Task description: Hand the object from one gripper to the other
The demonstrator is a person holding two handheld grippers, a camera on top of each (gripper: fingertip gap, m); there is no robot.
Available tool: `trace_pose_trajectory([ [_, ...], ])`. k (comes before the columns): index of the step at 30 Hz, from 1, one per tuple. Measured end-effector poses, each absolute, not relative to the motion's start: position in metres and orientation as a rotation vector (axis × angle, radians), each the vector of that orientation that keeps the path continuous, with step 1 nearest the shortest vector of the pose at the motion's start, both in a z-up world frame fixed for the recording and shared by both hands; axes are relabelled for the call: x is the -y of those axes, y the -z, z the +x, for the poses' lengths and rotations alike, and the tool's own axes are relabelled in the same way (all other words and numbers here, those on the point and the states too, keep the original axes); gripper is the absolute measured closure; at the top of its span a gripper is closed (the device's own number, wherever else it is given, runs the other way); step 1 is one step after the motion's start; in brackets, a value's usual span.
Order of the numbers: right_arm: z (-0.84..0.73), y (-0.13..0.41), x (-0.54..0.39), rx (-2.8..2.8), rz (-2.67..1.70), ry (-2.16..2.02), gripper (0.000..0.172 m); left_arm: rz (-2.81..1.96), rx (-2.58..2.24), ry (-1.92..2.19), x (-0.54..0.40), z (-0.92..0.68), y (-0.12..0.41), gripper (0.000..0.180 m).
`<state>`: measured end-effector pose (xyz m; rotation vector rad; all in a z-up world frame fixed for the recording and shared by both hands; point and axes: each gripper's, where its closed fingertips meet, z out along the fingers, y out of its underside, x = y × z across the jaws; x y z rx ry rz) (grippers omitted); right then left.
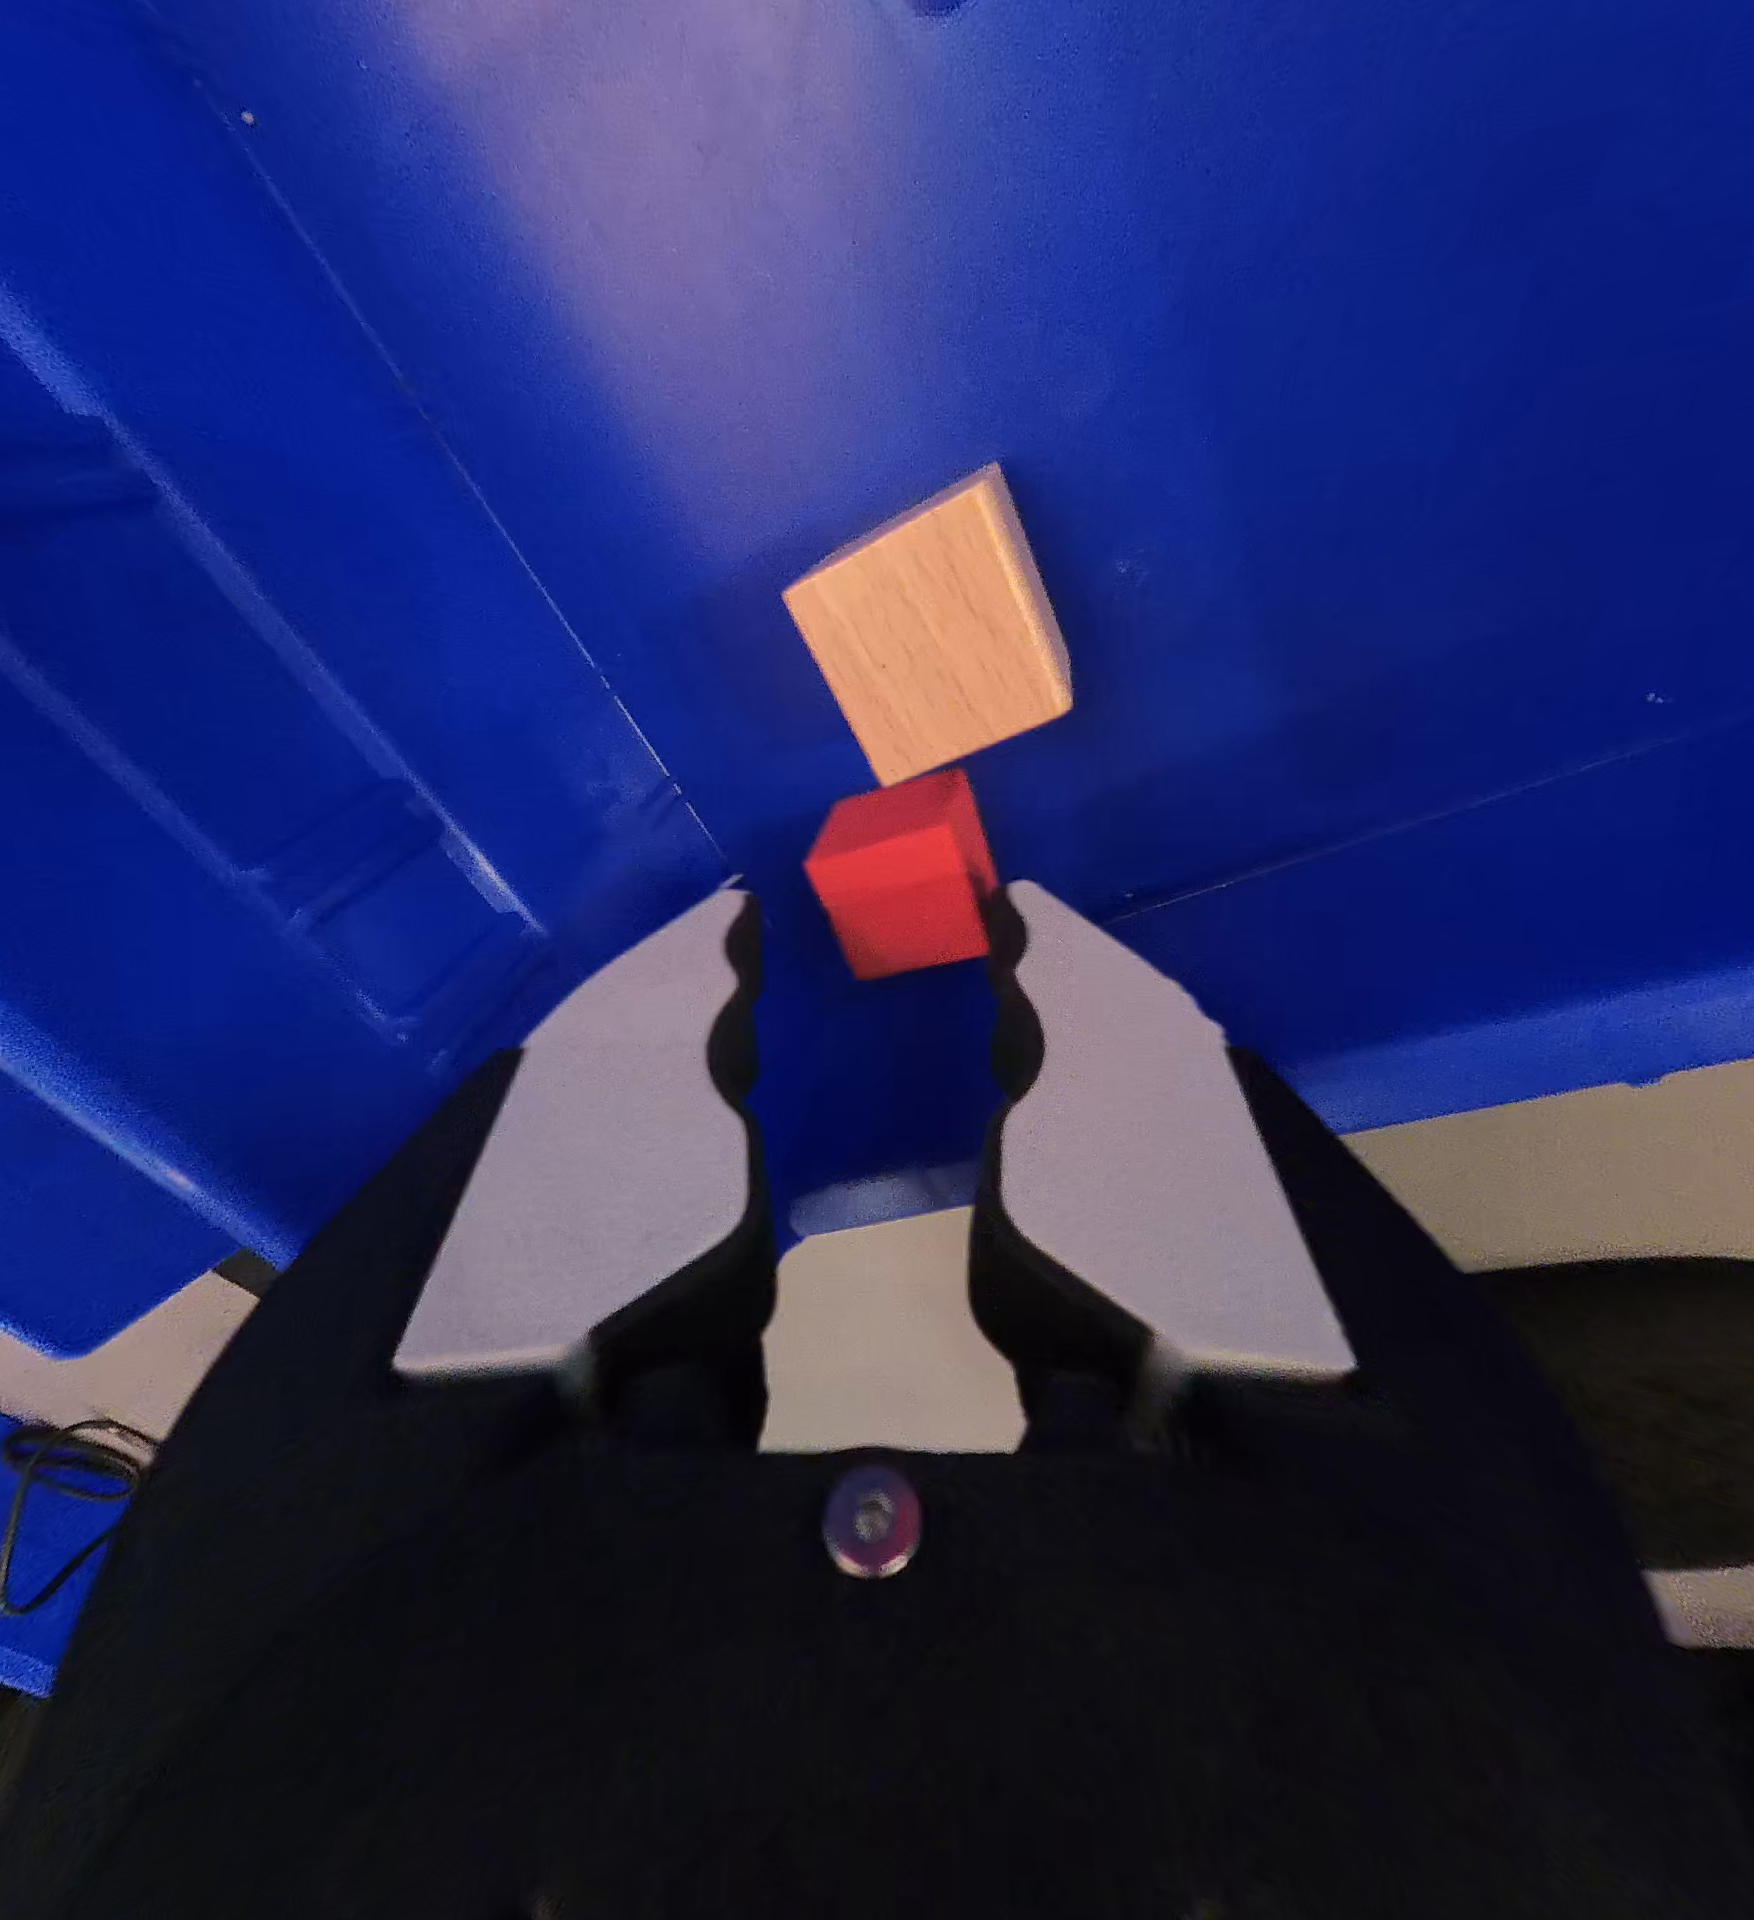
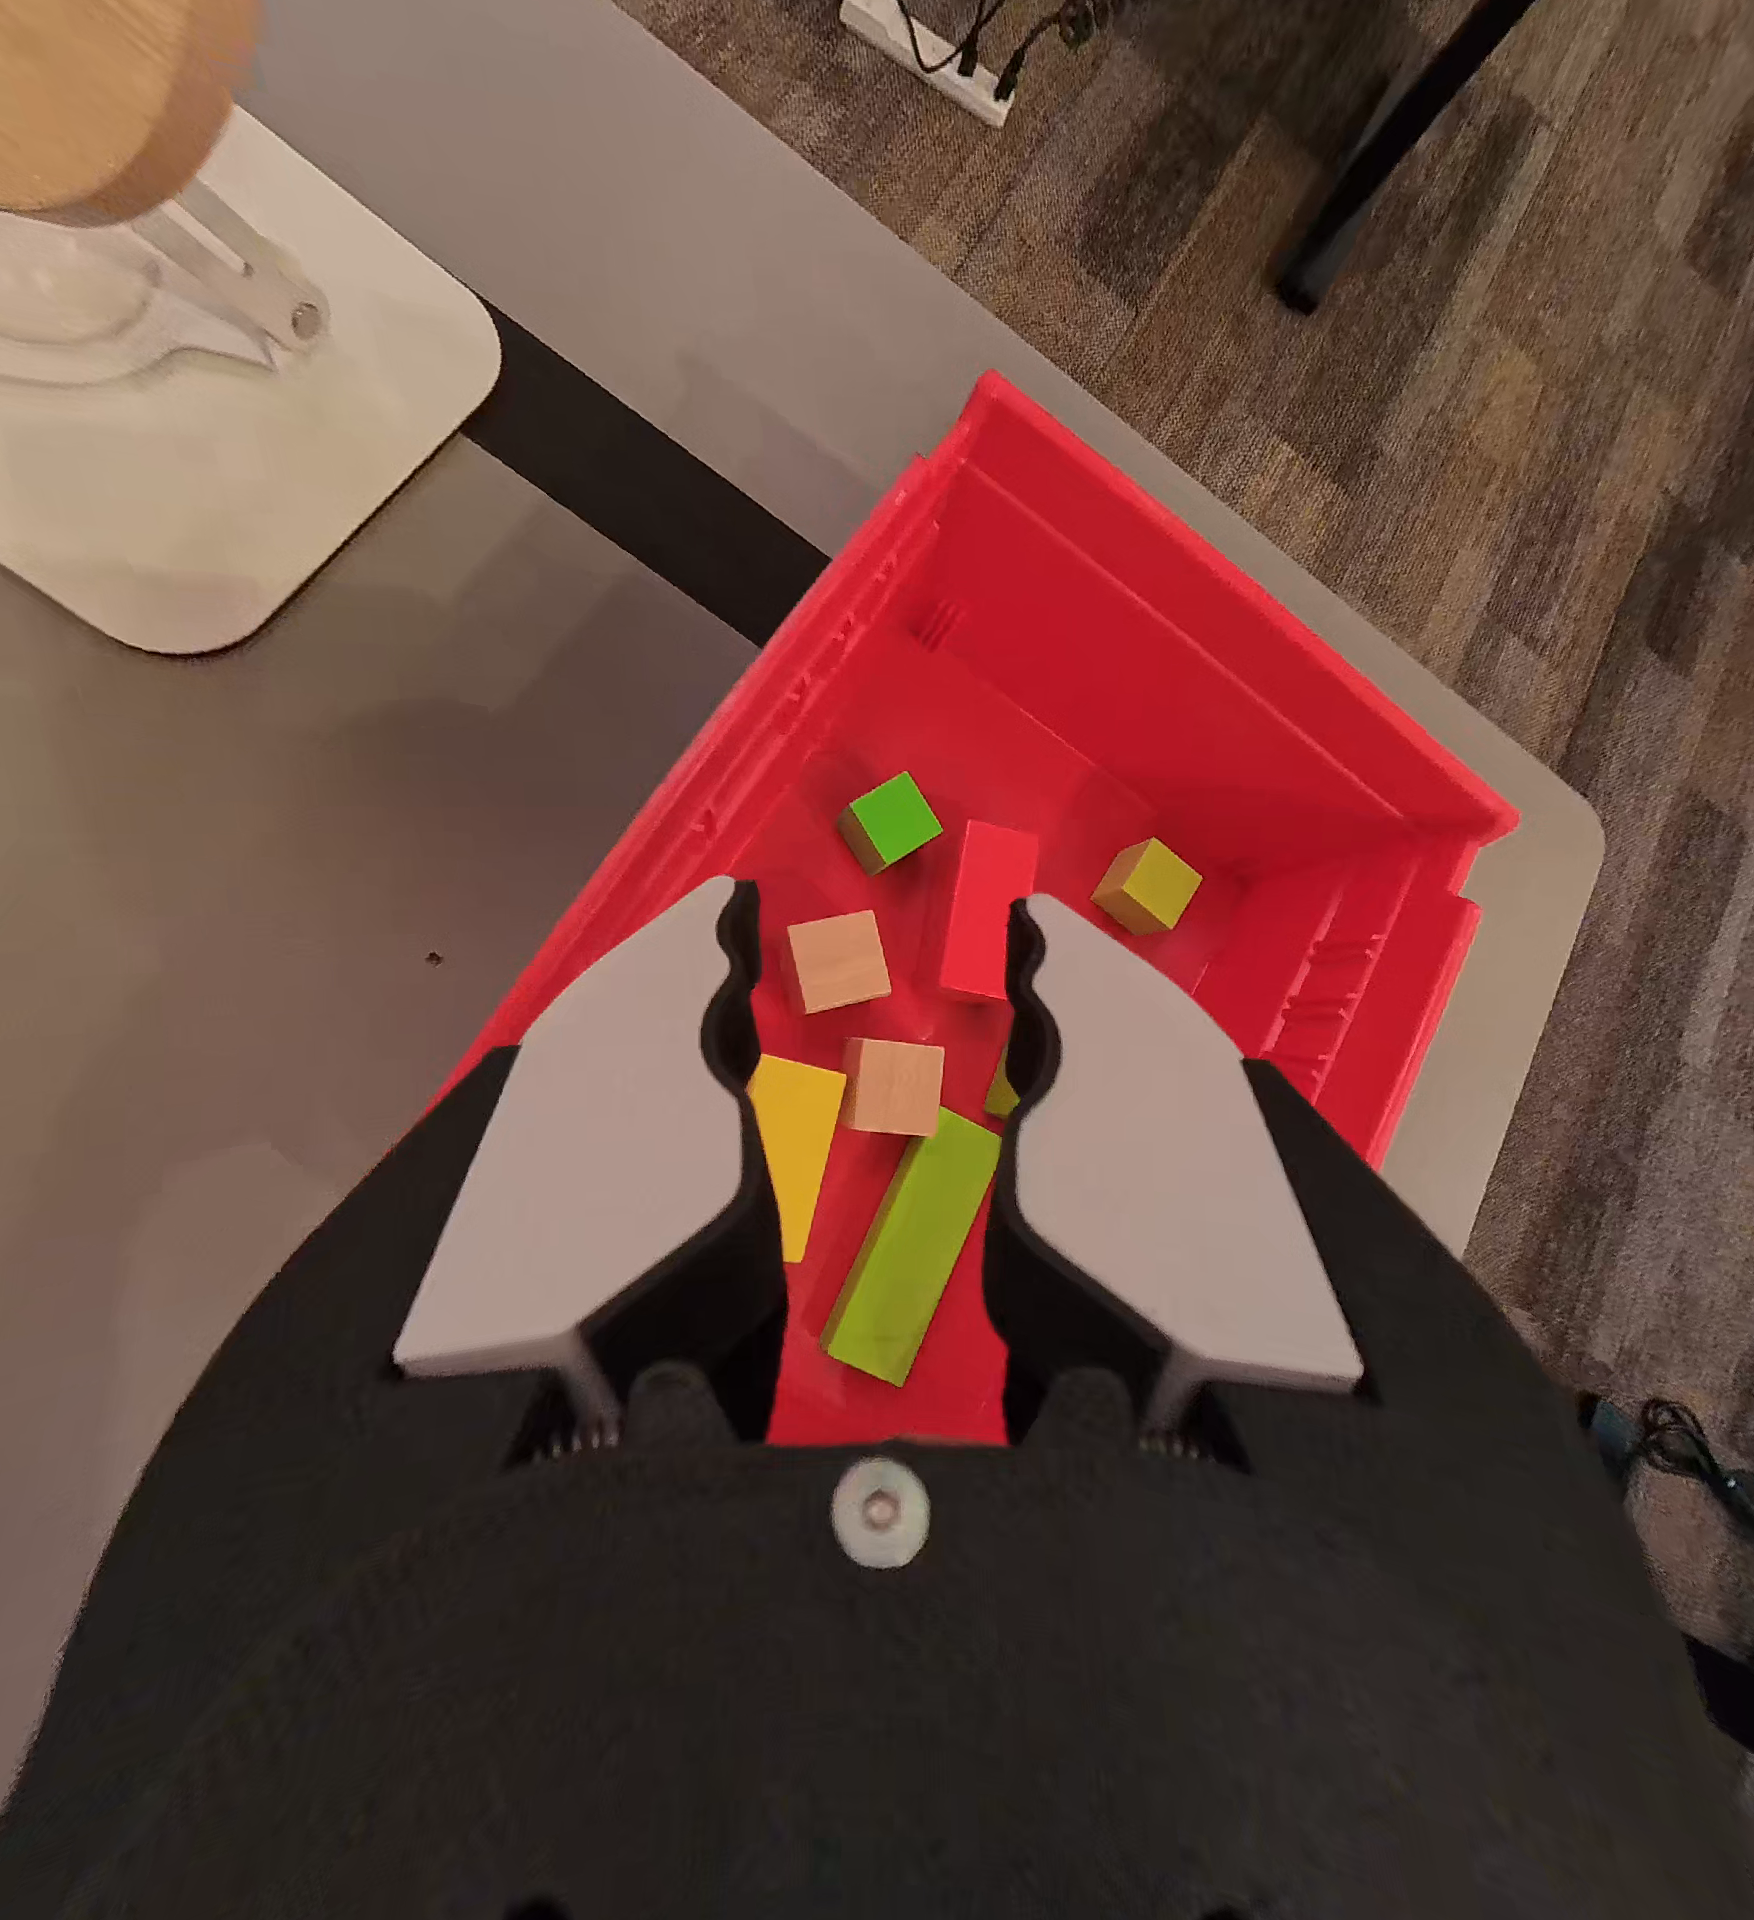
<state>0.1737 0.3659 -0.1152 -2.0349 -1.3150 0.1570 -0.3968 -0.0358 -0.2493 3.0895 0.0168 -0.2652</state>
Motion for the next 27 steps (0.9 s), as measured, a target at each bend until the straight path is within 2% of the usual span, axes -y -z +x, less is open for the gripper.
trace_pose_trajectory([
  [6, 0.162, 0.093, -0.348, 1.319, -1.94, -0.196, 0.129, 3.131, 0.079, 0.257, 0.03, -0.393, 0.247, 0.153],
  [12, 0.132, 0.058, -0.3, 1.385, -1.743, -0.259, 0.129, 3.405, 0.091, 0.134, 0.016, -0.38, 0.223, 0.154],
  [17, 0.07, 0.026, -0.216, 1.522, -1.409, -0.408, 0.123, 3.713, 0.101, -0.305, 0.0, -0.343, 0.184, 0.154],
  [20, 0.016, 0.024, -0.147, 1.639, -1.163, -0.51, 0.118, 3.853, 0.269, -0.785, -0.01, -0.294, 0.14, 0.154],
  [23, -0.034, 0.034, -0.093, 1.716, -0.945, -0.532, 0.114, 3.828, 0.543, -1.255, -0.015, -0.229, 0.098, 0.154],
  [27, -0.078, 0.044, -0.046, 1.749, -0.743, -0.529, 0.118, 3.622, 0.875, -1.717, -0.016, -0.15, 0.068, 0.154],
])
